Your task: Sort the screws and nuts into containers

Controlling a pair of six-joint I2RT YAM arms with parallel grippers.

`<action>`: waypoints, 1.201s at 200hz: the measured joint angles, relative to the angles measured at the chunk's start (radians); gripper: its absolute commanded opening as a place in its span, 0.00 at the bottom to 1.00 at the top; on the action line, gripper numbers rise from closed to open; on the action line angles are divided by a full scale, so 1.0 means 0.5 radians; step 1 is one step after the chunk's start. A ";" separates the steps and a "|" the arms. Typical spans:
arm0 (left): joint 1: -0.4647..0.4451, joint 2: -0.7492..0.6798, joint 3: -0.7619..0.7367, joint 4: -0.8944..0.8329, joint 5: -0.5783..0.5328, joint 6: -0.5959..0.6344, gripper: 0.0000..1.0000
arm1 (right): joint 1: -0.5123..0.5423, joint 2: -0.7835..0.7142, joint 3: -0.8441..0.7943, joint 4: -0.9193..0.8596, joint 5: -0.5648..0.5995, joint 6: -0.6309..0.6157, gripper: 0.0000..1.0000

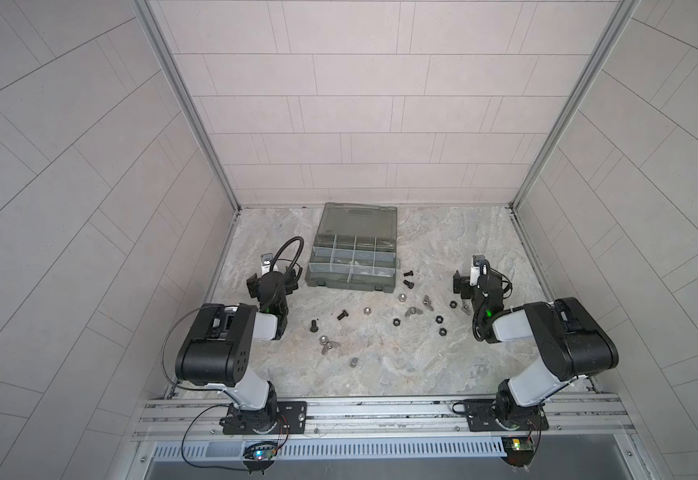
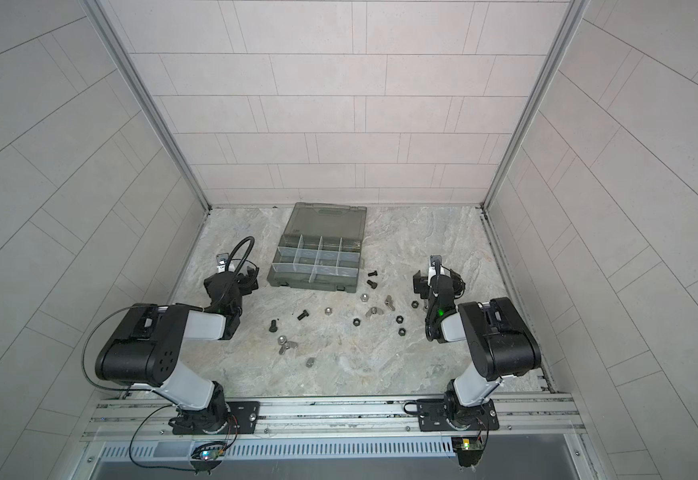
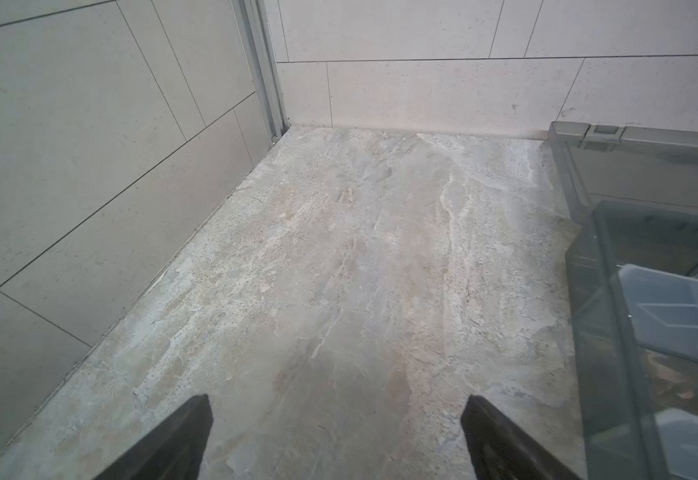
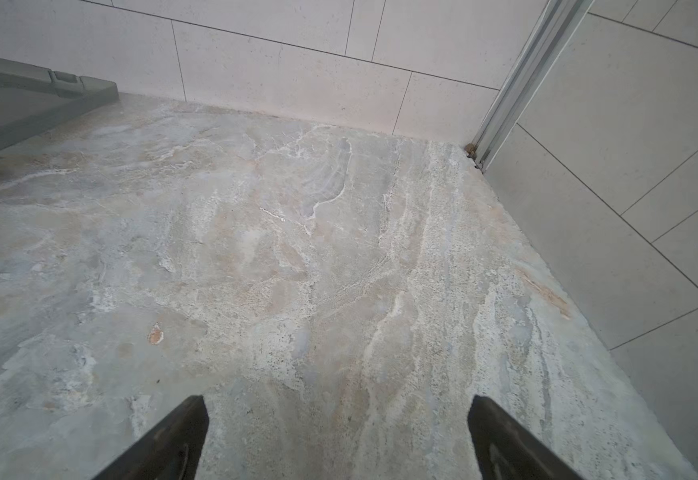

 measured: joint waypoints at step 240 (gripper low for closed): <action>0.053 0.001 -0.014 0.026 0.134 -0.008 1.00 | -0.008 0.000 0.004 -0.010 -0.009 0.008 0.99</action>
